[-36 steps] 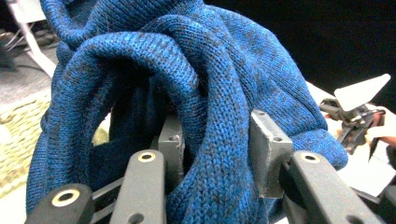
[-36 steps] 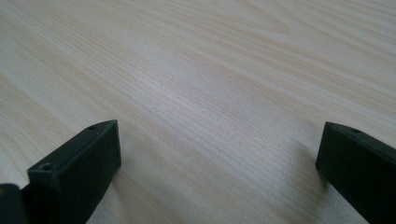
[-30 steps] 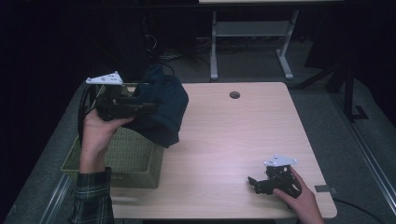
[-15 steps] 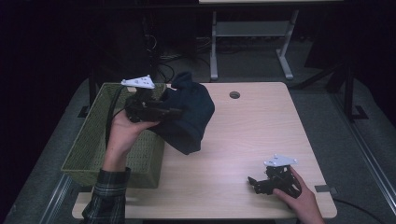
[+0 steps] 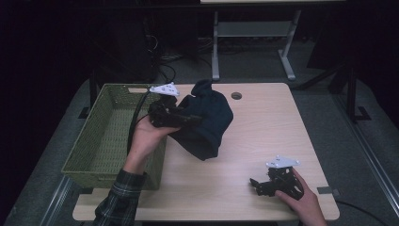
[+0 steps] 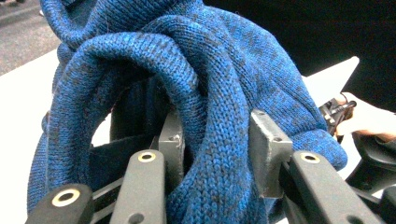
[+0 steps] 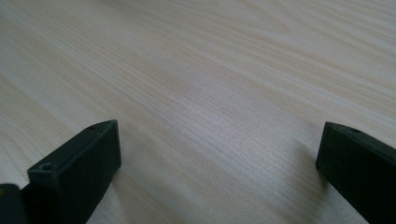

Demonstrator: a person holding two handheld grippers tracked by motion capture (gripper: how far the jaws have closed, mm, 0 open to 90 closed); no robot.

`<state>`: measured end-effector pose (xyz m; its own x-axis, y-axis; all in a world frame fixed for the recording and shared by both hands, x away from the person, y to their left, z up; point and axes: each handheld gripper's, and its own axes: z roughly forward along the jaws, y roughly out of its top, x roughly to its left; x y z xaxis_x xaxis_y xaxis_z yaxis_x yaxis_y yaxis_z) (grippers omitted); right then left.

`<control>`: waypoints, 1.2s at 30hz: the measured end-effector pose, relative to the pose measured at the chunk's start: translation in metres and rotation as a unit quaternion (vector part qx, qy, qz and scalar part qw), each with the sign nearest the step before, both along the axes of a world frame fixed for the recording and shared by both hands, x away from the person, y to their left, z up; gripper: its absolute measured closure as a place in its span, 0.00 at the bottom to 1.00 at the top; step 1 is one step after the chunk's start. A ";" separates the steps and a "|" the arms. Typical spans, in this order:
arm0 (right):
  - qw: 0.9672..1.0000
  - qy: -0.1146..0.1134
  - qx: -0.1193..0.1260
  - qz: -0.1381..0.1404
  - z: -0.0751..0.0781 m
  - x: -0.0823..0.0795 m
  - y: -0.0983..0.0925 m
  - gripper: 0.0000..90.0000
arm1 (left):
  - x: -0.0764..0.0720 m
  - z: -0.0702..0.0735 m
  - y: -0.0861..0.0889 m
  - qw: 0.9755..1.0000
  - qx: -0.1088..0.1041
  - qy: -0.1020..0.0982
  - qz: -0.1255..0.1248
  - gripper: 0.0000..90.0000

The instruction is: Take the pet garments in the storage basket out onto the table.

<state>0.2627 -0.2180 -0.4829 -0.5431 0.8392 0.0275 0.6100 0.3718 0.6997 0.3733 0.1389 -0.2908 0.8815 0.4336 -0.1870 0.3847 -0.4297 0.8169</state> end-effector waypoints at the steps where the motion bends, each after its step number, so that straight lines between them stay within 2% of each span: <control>1: 1.000 0.000 0.000 0.000 0.000 0.000 0.000 0.00 | 0.000 -0.002 -0.003 1.000 0.002 0.001 0.000 0.68; 10: 1.000 0.000 0.000 0.000 0.000 0.000 0.000 0.00 | 0.004 -0.026 -0.038 0.999 0.040 0.007 -0.010 0.68; 19: 1.000 0.001 0.001 0.000 0.000 0.000 0.000 0.00 | 0.009 -0.063 -0.076 0.997 0.064 0.025 -0.018 0.68; 27: 1.000 0.004 0.001 -0.001 0.000 0.000 0.000 0.00 | 0.012 -0.101 -0.096 0.995 0.090 0.042 -0.012 0.68; 33: 1.000 0.003 0.001 0.000 0.000 0.000 0.000 0.00 | 0.014 -0.126 -0.108 0.994 0.098 0.043 -0.010 0.68; 36: 1.000 0.004 0.002 -0.001 0.000 -0.001 0.000 0.00 | 0.015 -0.136 -0.115 0.993 0.113 0.038 -0.014 0.68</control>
<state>0.2622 -0.2178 -0.4828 -0.5415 0.8400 0.0347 0.6163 0.3685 0.6960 0.3883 0.0242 -0.4273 0.8809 0.4476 -0.1540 0.4267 -0.6099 0.6678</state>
